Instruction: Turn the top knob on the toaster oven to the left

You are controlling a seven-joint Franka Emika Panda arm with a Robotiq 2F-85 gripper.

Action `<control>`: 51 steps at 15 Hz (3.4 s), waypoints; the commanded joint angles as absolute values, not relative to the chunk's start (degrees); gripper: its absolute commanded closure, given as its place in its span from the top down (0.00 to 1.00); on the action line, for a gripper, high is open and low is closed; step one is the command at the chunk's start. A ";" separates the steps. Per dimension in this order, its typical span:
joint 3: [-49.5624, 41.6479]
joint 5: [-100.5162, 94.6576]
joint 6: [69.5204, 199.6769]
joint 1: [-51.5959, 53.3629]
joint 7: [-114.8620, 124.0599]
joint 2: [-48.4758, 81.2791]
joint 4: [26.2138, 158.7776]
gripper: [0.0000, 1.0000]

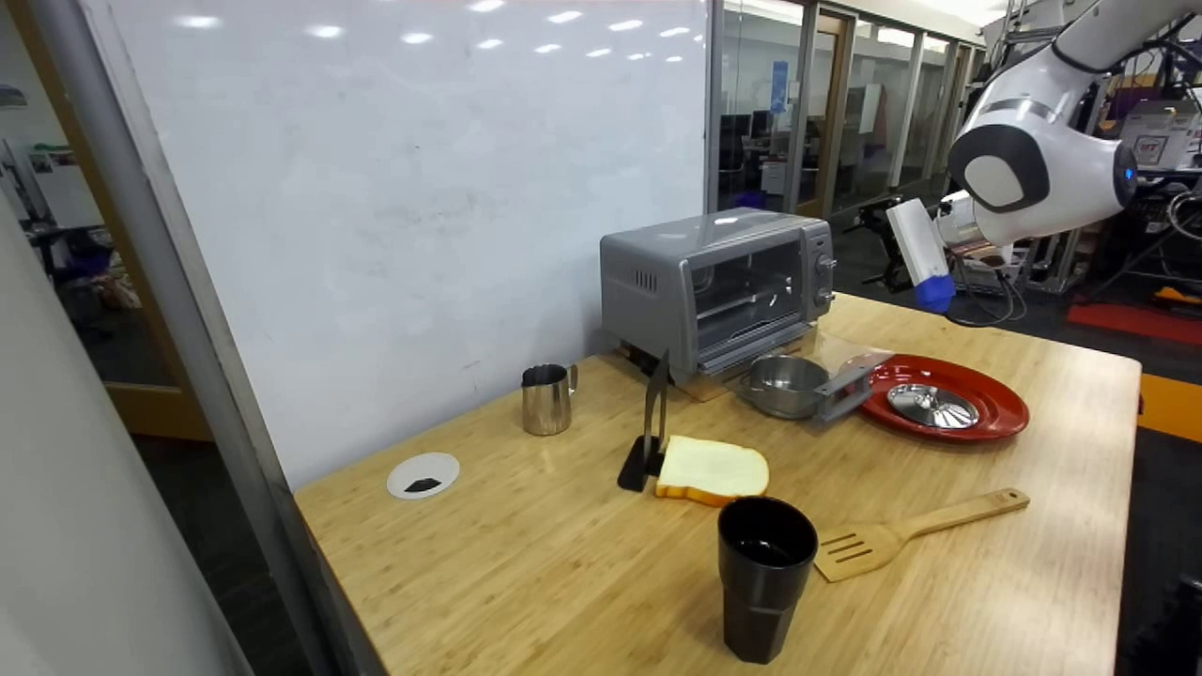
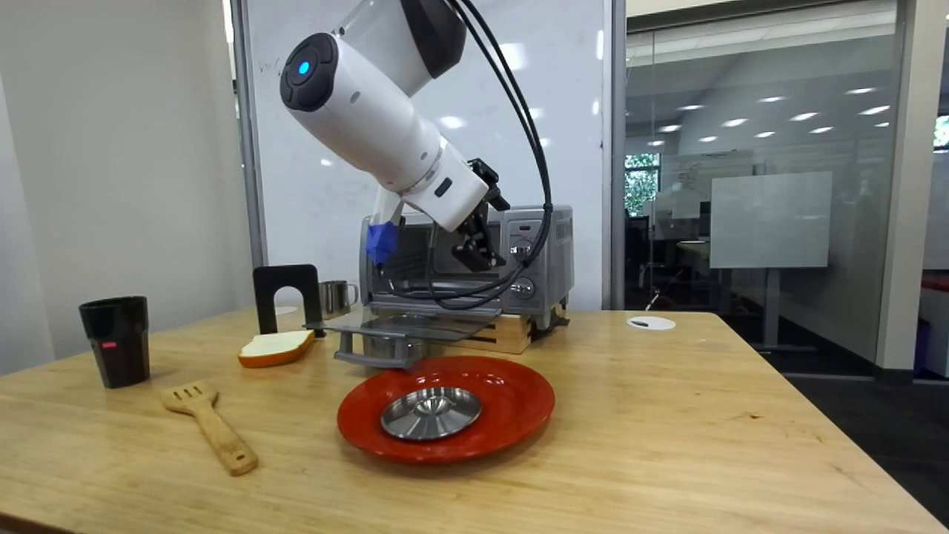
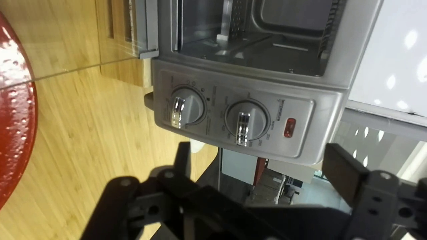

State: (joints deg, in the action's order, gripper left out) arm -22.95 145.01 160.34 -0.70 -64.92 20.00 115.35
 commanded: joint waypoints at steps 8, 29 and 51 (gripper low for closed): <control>-26.75 148.05 149.87 -1.30 -70.58 23.48 116.53 1.00; -24.63 147.67 142.48 -4.98 -75.20 24.37 120.44 1.00; -18.64 148.85 127.52 -9.24 -65.63 26.15 119.95 1.00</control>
State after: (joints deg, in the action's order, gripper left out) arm -19.95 149.00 127.60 -8.42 -67.79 25.29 121.11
